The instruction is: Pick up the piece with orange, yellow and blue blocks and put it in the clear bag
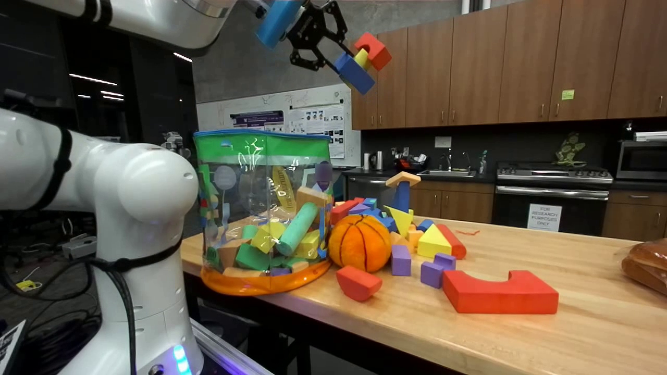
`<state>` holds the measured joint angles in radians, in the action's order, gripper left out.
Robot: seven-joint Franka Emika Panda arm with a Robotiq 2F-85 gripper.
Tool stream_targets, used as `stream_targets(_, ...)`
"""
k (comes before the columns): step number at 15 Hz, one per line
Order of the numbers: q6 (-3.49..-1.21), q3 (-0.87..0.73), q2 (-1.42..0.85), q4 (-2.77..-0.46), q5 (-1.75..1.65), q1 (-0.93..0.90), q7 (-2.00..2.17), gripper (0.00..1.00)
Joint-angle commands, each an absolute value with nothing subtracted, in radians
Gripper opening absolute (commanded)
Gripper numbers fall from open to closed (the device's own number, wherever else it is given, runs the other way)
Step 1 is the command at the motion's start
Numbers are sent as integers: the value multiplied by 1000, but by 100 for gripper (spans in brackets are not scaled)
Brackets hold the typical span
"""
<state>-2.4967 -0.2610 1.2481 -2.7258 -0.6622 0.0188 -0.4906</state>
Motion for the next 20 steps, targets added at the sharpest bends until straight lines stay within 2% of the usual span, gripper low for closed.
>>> stream_targets(1, -2440, -219, 1312, -2735, -634, -24, -554, 15)
stream_targets(11, -2339, -193, 1449, -2725, -433, -208, -630, 15)
stream_targets(17, -2327, -200, 1485, -2703, -319, -238, -606, 15)
stream_targets(18, -2329, -203, 1486, -2702, -312, -237, -608, 48)
stream_targets(19, -2324, -201, 1485, -2698, -311, -230, -610, 65)
stream_targets(20, -2341, -196, 1483, -2714, -320, -216, -606, 70)
